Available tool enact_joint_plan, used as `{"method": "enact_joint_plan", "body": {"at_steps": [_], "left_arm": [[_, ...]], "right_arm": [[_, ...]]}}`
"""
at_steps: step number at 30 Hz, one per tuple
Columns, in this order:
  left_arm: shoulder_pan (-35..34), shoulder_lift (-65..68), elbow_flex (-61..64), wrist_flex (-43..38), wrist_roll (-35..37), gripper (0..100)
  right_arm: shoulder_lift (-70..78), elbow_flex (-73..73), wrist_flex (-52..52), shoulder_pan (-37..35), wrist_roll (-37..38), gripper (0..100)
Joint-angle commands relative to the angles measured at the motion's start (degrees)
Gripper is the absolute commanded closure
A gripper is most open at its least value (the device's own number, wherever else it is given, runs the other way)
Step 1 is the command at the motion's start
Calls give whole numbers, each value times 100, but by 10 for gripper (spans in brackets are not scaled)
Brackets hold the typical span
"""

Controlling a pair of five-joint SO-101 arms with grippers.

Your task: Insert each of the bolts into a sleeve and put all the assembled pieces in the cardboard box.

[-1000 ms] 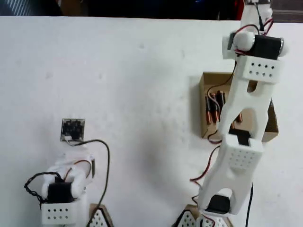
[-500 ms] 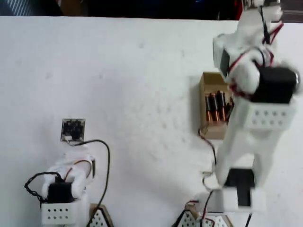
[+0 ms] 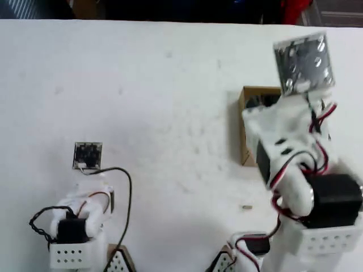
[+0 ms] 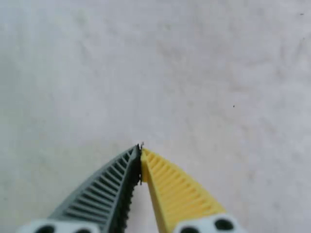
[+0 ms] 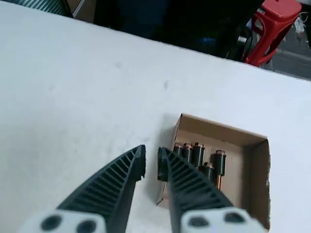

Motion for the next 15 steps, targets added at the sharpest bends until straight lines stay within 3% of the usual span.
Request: {"method": "enact_joint_plan", "body": {"at_steps": [1,10,15], "left_arm": [[57,-48,-9,62,62,977],[57,-48,-9,62,62,977],[57,-48,-9,62,62,977]], "right_arm": [[-690,1125,-215,-13,-9,964],[-2800,3815,-1640,31,-9,967],[-3600,4721,-1771,40,-9,968]]}}
